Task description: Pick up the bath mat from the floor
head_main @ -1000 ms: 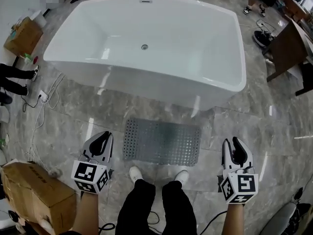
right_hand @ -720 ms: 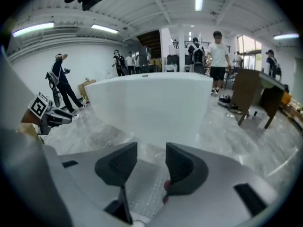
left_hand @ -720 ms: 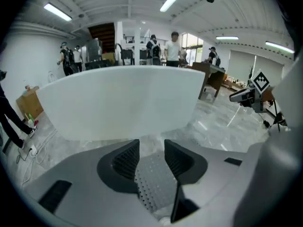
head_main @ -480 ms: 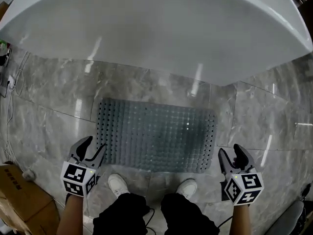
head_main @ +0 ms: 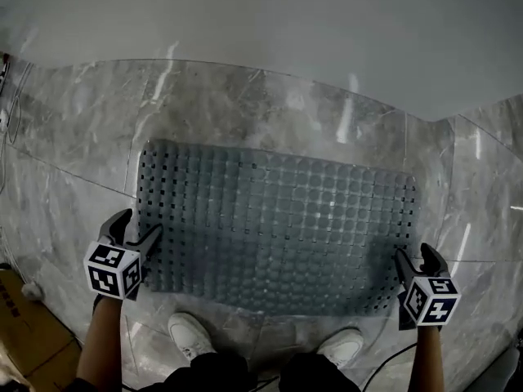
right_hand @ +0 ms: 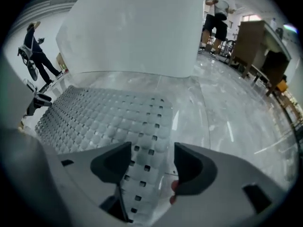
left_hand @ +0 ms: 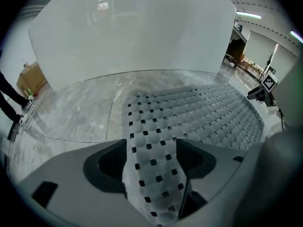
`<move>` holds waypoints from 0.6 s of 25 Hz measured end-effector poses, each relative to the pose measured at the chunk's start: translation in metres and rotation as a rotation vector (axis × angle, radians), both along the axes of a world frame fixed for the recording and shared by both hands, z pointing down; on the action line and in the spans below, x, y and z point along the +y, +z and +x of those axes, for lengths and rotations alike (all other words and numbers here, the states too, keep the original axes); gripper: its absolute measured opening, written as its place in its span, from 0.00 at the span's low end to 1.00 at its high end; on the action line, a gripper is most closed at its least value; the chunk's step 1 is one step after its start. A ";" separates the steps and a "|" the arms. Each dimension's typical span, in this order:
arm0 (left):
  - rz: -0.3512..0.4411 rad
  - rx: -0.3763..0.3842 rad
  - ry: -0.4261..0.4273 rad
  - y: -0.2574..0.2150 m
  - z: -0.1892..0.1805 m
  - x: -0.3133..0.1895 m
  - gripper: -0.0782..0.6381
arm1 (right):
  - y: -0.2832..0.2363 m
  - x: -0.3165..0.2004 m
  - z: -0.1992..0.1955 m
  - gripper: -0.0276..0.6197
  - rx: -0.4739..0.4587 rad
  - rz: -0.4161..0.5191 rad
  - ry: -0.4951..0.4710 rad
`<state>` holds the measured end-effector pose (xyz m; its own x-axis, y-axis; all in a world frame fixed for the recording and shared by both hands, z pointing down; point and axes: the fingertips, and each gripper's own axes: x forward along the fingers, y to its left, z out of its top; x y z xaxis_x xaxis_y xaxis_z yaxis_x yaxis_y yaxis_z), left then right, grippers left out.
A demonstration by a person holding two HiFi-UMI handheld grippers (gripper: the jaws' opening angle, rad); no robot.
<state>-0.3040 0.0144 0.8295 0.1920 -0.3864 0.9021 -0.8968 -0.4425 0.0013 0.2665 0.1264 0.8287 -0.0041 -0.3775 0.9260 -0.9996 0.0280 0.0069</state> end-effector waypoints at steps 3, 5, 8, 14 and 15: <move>-0.034 -0.016 0.001 0.023 -0.008 0.000 0.55 | 0.021 0.011 0.005 0.48 0.011 -0.040 0.002; -0.057 -0.023 -0.008 0.030 -0.014 0.002 0.57 | 0.026 0.017 0.003 0.50 -0.018 -0.049 0.022; -0.083 -0.004 -0.017 0.035 -0.016 0.001 0.57 | 0.030 0.015 0.006 0.53 -0.084 -0.080 0.055; -0.098 0.036 -0.053 0.037 -0.019 0.001 0.57 | 0.032 0.012 0.004 0.53 -0.080 -0.084 0.041; -0.096 0.034 -0.046 0.036 -0.017 0.002 0.57 | 0.032 0.012 0.002 0.53 -0.077 -0.090 0.023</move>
<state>-0.3211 0.0162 0.8655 0.2070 -0.3078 0.9286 -0.9149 -0.3972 0.0723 0.2688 0.1381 0.8605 -0.0688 -0.2939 0.9533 -0.9974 0.0022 -0.0713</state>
